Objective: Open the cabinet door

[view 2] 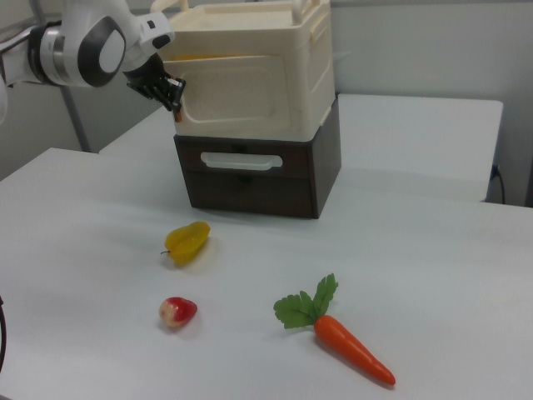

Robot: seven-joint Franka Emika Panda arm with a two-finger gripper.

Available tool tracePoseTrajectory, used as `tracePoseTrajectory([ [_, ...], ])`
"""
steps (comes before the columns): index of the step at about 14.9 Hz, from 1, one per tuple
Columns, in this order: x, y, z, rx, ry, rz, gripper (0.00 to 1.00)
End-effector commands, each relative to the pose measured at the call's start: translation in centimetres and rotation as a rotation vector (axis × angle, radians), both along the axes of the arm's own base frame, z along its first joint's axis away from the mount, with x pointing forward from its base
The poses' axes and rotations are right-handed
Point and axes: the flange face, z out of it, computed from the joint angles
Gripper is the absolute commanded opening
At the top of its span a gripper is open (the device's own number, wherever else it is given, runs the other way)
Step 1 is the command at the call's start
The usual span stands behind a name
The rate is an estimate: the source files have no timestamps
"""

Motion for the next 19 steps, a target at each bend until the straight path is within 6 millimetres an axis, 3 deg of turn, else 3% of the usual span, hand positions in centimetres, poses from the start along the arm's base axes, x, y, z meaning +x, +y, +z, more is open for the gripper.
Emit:
tracePoseTrajectory([
  [1,-1.3,-7.2,0.0,-0.057,0.142,-0.099,0.12],
  [4,-2.5,-11.1,-0.2,-0.095,0.251,-0.118,0.26],
  [5,-2.9,-12.3,-0.4,-0.104,0.288,-0.130,0.35],
  [8,-4.7,-15.1,-0.6,-0.123,0.410,-0.172,0.78],
  [11,-6.5,-17.7,-0.4,-0.154,0.509,-0.198,1.00],
  [16,-10.2,-23.6,2.3,-0.119,0.558,-0.210,1.00],
  [19,-11.7,-24.9,3.8,-0.092,0.544,-0.240,1.00],
])
